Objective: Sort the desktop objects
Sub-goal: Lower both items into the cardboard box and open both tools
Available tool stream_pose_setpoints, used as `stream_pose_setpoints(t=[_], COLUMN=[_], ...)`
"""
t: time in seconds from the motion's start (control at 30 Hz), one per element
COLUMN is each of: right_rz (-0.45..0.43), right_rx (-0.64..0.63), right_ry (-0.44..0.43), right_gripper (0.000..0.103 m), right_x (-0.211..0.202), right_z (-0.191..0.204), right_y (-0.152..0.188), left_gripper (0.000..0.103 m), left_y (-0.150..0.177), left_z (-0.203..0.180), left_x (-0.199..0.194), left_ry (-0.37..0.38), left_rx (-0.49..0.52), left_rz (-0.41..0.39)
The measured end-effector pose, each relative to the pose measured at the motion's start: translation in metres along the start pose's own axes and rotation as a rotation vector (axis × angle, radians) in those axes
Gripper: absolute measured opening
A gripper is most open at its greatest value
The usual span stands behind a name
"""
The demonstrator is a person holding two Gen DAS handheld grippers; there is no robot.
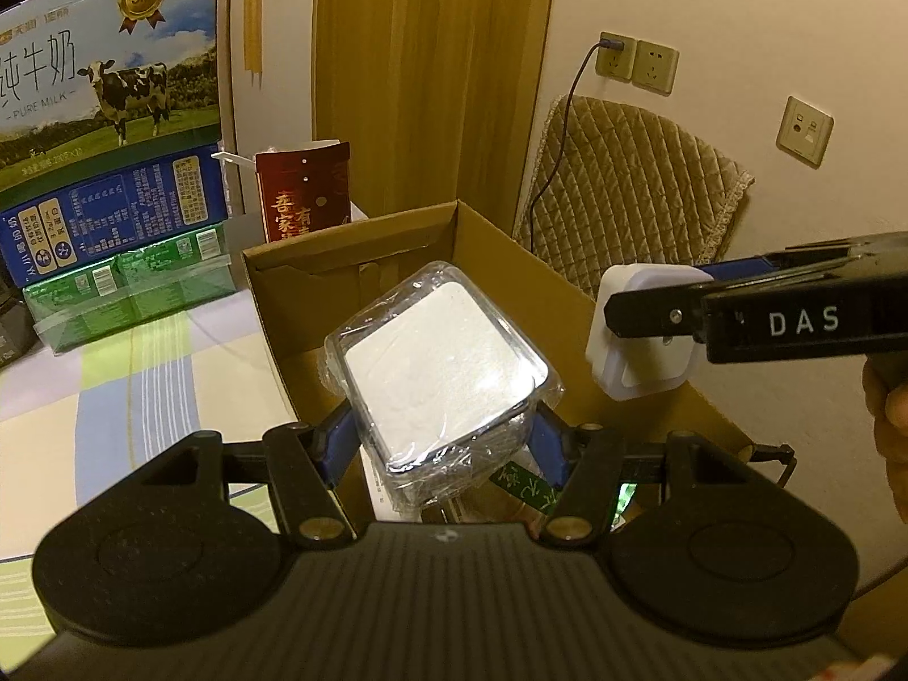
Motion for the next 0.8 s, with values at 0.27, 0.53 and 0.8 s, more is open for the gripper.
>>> stream_pose_setpoints(t=[0.27,0.53,0.8], right_rz=[-0.012,-0.009,-0.012], right_rx=[0.004,0.006,0.001], right_ry=[0.002,0.004,0.001], right_gripper=[0.062,0.062,0.062], right_x=[0.000,0.000,-0.002], right_z=[0.000,-0.001,0.002], right_y=[-0.006,-0.005,-0.005], left_gripper=[0.058,0.063,0.063], left_y=[-0.005,-0.007,-0.006], left_z=[0.004,0.007,0.011], left_x=[0.005,0.003,-0.004], left_ry=[0.011,-0.011,-0.021], left_rx=[-0.016,-0.007,-0.007], left_rz=[-0.004,-0.008,-0.010])
Point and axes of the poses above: each gripper's, at about its wrist camera, not at the fingertips, and x roughly the way its jaws point, z to its left, y to its underside, the point moved 6 cm from there along x, roughly the way its jaws point, and after that the axes turned 10 degrees about y, right-handed, at the moved point
